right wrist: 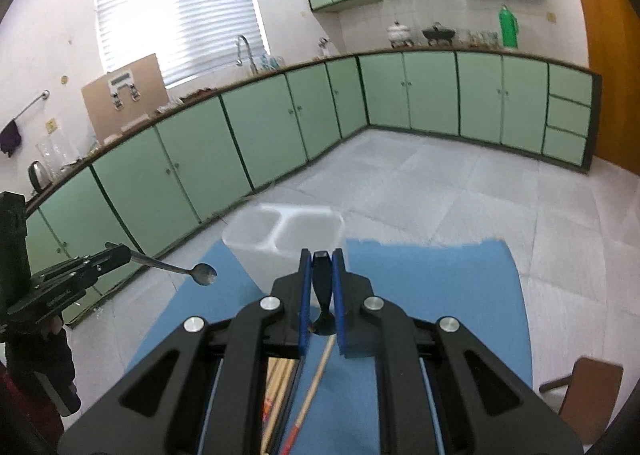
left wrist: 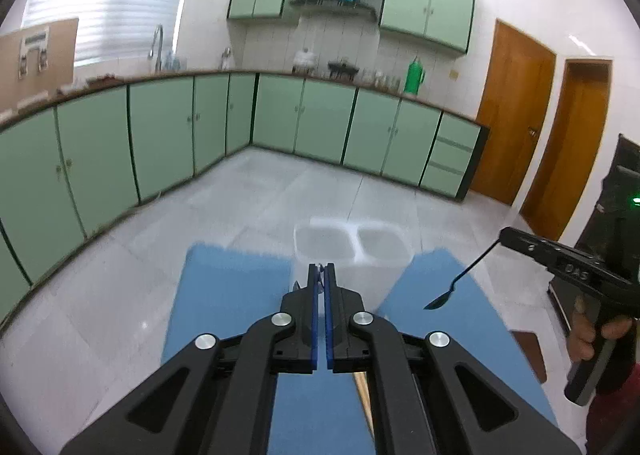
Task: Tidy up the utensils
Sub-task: 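Lift both spoons and lower them into the white holder compartments, then open both grippers to release the spoons into the holder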
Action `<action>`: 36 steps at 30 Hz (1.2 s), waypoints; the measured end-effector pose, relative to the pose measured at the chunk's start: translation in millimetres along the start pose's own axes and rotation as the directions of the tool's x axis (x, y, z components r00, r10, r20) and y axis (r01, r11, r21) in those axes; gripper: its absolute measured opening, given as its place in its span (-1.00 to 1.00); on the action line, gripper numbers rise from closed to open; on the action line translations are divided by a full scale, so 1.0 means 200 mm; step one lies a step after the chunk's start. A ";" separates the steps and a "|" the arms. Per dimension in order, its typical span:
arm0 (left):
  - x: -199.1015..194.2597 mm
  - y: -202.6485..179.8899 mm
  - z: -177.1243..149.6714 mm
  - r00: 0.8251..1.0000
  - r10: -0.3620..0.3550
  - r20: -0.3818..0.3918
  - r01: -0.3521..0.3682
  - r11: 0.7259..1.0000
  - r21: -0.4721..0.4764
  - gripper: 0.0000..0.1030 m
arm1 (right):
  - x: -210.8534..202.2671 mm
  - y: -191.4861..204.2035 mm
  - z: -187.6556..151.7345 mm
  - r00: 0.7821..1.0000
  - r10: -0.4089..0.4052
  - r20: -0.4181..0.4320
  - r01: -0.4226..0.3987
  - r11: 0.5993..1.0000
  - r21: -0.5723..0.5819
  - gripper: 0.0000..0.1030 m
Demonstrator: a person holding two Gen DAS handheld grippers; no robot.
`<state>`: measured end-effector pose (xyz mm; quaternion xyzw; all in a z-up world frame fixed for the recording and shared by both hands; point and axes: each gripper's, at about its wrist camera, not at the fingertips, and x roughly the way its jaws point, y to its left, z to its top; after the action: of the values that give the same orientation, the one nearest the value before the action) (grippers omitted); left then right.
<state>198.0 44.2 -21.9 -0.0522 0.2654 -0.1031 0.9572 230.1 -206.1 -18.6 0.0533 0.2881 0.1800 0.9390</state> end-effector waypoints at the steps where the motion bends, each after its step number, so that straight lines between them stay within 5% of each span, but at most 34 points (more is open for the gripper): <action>1: -0.02 0.00 0.03 1.000 -0.002 0.022 0.002 1.000 0.004 -0.95 | -0.01 0.01 0.04 1.000 0.007 0.015 -0.006 1.000 -0.006 -0.82; 11: 0.09 -0.06 0.26 0.994 -0.045 0.101 0.042 0.999 0.033 -0.96 | 0.22 0.01 0.31 0.996 -0.028 0.079 0.032 0.998 -0.051 -0.82; 26: 0.45 -0.04 0.38 0.984 -0.104 0.143 0.105 0.994 -0.004 -0.98 | 0.66 0.00 0.27 0.998 -0.041 -0.040 0.040 0.998 -0.042 -0.82; 31: 0.63 -0.03 0.33 0.991 -0.098 0.097 0.099 0.995 -0.010 -0.98 | 0.74 0.00 0.25 0.997 -0.036 -0.075 0.033 0.999 -0.043 -0.82; 34: 0.71 -0.02 0.28 0.994 -0.101 0.038 0.101 0.995 -0.021 -0.98 | 0.75 0.01 0.22 0.995 -0.058 -0.087 0.054 0.997 -0.048 -0.67; 36: 0.73 -0.01 0.25 0.995 -0.095 0.016 0.096 0.995 -0.021 -0.97 | 0.74 0.00 0.20 0.995 -0.056 -0.087 0.052 0.997 -0.052 -0.39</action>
<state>346.6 10.7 -51.0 -0.0761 0.2567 -0.1454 0.9525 367.0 -150.4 -62.2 0.0140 0.3259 0.1639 0.9310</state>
